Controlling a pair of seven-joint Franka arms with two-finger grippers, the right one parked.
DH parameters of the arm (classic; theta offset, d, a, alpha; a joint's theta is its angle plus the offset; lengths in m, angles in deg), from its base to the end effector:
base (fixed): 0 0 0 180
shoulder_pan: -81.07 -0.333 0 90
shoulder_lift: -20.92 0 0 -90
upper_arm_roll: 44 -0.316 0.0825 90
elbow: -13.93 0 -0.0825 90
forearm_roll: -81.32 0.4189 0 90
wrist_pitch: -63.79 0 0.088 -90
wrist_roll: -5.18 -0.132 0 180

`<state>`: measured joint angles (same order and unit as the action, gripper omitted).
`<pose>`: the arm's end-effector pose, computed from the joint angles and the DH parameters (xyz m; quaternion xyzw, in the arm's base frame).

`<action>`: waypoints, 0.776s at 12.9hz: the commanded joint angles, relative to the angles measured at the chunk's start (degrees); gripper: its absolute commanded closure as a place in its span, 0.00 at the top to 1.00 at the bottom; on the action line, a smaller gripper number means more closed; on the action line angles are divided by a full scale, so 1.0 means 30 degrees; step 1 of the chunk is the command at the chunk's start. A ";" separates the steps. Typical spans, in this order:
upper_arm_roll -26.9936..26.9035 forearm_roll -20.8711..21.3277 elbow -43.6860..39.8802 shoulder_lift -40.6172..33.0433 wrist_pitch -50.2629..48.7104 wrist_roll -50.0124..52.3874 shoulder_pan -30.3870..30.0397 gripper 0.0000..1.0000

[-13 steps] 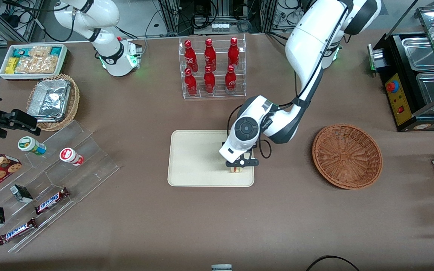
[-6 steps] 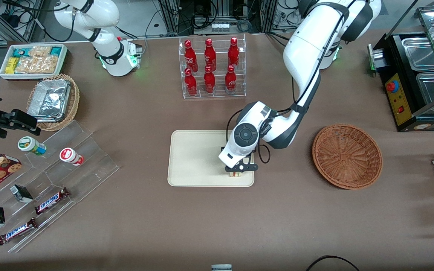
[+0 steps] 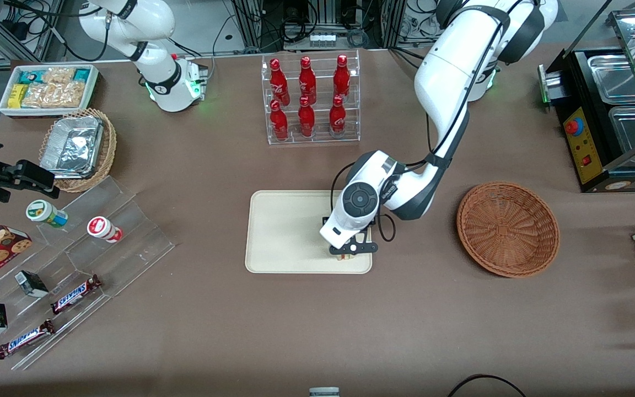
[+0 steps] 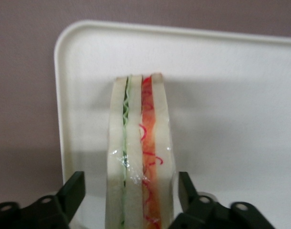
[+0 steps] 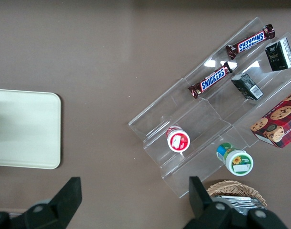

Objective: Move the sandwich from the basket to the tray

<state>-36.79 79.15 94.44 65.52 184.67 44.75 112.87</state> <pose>0.5899 -0.4624 0.1923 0.9971 0.0316 -0.0649 0.0252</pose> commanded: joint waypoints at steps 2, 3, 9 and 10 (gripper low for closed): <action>-0.1343 0.0170 0.0056 -0.3515 -0.3368 0.0993 -0.0661 1.00; -0.1523 -0.0006 0.0027 -0.4396 -0.4510 0.0933 -0.1390 1.00; -0.1583 0.0285 0.0814 -0.8353 -0.8703 -0.1248 -0.5872 1.00; -0.1583 0.0343 0.1253 -0.9085 -0.9320 -0.3063 -0.6721 1.00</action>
<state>-42.34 79.68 93.54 43.82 159.12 42.12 97.04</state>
